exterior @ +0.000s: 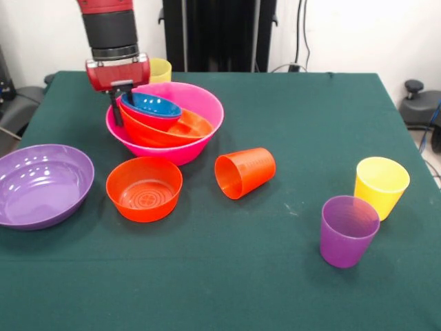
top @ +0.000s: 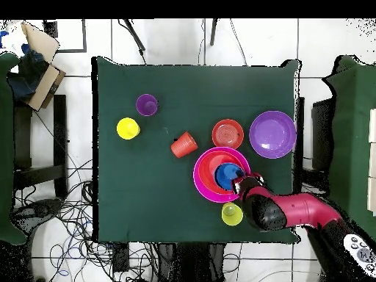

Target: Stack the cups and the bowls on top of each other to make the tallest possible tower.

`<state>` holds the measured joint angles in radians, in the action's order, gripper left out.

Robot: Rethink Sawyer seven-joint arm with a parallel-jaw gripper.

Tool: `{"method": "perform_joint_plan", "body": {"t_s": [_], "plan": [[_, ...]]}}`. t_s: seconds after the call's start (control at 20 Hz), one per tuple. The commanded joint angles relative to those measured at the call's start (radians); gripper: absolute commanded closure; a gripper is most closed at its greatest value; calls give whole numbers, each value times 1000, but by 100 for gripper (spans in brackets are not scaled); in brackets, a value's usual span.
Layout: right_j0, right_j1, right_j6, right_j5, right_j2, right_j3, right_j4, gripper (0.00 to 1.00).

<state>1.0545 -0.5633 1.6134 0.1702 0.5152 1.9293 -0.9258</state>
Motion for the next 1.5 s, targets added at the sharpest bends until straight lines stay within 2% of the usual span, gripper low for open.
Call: {"method": "perform_joint_plan", "body": {"t_s": [0.05,0.3,0.6,0.9,1.5], "plan": [[-183,112,220,-106,-185,116,-40,100],[-268,116,279,-184,-261,124,-15,100],[-332,122,324,-233,-311,131,5,100],[-411,160,385,-315,-374,118,28,100],[-524,132,474,-380,-464,162,90,100]]}}
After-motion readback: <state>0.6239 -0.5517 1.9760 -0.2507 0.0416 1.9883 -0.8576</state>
